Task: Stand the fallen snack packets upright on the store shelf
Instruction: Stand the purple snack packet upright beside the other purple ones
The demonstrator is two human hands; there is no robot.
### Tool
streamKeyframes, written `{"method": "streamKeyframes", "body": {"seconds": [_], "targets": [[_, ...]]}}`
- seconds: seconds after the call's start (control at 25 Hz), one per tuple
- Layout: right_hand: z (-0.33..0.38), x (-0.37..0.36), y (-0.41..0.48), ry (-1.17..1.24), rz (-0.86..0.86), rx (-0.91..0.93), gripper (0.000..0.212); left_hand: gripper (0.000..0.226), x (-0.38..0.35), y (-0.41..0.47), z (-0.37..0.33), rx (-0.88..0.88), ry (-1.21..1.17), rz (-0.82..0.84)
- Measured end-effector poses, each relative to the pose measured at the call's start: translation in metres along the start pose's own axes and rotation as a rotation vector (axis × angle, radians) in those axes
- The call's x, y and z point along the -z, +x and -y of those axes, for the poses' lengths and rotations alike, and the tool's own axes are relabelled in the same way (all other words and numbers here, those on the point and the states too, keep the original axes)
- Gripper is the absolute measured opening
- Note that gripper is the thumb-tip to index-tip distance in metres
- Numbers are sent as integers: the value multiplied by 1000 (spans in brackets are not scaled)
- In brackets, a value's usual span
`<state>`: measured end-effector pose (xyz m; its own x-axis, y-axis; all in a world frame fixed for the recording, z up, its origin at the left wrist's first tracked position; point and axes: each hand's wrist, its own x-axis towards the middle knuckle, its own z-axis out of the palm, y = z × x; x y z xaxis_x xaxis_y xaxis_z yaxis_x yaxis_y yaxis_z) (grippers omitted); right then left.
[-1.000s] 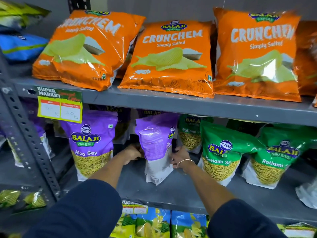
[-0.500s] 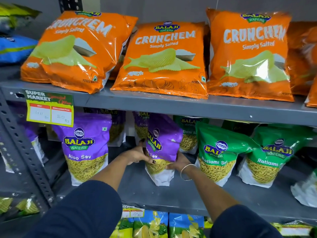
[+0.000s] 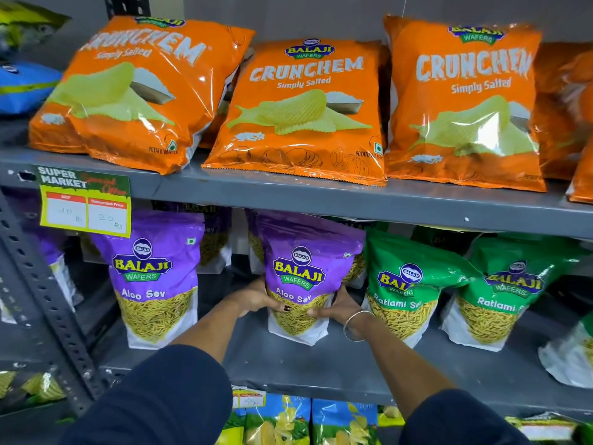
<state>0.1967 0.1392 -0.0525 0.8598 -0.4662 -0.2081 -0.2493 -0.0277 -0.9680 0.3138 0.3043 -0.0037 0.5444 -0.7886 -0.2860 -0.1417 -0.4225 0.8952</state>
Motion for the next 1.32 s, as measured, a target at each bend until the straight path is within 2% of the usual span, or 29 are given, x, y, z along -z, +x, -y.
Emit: {"method": "streamKeyframes", "body": {"seconds": [0.28,0.36,0.56,0.72,0.8,0.92,1.0,1.08,1.16,1.2,1.32], "targets": [[-5,-3,-1,-96,-73,50,89,62,0,7,11,-18,-15,-83],[-7,-4,0,-107,-60,51,93,63,-1,6,12,-20,-5,-94],[-12,-2,-6,-76,-39,-3,102,74,-1,-1,10,23,25,2],[-25,-8,5,-87,-45,13,123,77,1,1,22,-2,28,-118],[-40,-11,22,-95,-29,20,125,74,6,-5,28,-13,53,-145],[-32,-33,9,-90,15,28,116,60,17,-20,35,45,87,-145],[-8,-44,-8,27,94,67,104,56,21,-29,37,74,117,-133],[31,-41,-11,182,130,141,66,56,22,-35,37,80,135,-146],[81,-30,-13,315,41,182,21,54,22,-37,38,81,143,-176],[102,-25,-17,341,7,205,10,53,22,-37,39,77,134,-179],[118,-16,-24,288,-18,243,16,54,23,-34,43,62,109,-169]]}}
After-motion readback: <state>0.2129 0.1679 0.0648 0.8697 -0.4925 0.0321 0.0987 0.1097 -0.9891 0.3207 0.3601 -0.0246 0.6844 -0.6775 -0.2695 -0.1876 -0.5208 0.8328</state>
